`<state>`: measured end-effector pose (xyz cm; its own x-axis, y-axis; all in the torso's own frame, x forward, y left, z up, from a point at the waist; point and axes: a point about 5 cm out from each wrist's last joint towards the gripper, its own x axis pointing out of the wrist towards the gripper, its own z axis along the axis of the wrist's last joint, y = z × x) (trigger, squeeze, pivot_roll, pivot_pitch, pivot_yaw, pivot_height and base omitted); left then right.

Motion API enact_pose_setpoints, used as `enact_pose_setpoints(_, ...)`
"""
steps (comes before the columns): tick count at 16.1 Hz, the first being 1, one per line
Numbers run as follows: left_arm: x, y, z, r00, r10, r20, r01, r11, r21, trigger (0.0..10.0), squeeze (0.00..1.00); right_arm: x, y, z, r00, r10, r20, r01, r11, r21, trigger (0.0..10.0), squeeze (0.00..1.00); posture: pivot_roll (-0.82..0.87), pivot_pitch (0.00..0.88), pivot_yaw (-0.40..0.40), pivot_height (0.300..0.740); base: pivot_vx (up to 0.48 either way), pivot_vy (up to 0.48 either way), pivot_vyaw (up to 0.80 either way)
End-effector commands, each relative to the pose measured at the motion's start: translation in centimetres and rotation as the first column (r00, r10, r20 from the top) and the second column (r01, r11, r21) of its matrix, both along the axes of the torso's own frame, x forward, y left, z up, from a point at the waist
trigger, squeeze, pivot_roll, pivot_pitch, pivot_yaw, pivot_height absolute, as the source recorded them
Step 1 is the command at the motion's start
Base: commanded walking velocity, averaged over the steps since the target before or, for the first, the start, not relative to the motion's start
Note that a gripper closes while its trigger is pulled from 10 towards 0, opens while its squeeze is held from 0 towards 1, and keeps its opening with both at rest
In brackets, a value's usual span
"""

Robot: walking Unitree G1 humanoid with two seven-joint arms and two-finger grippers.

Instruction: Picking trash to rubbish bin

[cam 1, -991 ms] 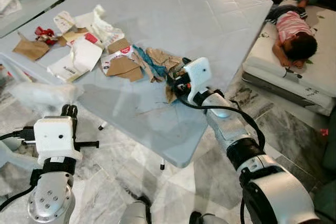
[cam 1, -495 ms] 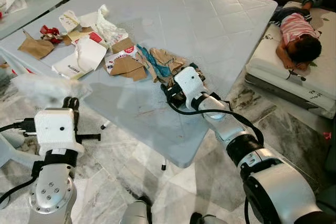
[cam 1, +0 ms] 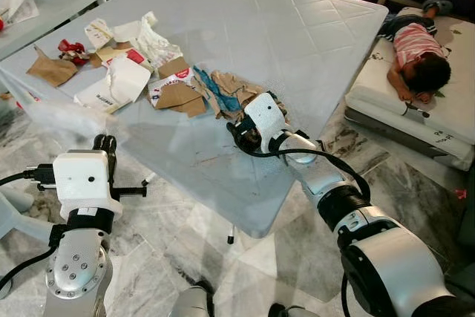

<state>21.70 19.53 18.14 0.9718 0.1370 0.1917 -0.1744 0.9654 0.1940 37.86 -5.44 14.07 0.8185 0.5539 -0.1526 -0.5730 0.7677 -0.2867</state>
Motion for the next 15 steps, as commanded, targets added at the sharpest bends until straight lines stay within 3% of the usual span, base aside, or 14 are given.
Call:
enact_pose_setpoints(1, 0.1, 0.0, -0.2, 1.000, -0.005, -0.017, 0.005, 1.000, -0.008, 0.0, 0.00, -2.2, -1.4, -6.1, 0.957, -0.041, -0.288, 0.024, 0.998, -0.062, 0.0, 0.00, 0.30, 0.204, -0.021, 0.740, 0.000, 0.000, 0.00)
enact_pose_setpoints(5, 1.1, -0.8, 0.1, 0.998, -0.058, 0.007, 0.058, 0.998, -0.026, 0.0, 0.00, -2.5, -1.2, -6.4, 0.924, -0.033, -0.381, 0.055, 0.997, 0.047, 0.0, 0.00, 0.28, 0.206, -0.021, 0.740, 0.000, 0.000, 0.00)
enact_pose_setpoints(15, 4.1, -2.5, 1.2, 0.987, -0.137, 0.080, 0.143, 0.988, -0.063, 0.0, 0.00, -2.7, -2.3, -5.4, 0.927, 0.024, -0.375, 0.032, 0.989, 0.142, 0.0, 0.00, 0.21, 0.215, -0.027, 0.740, 0.000, 0.000, 0.00)
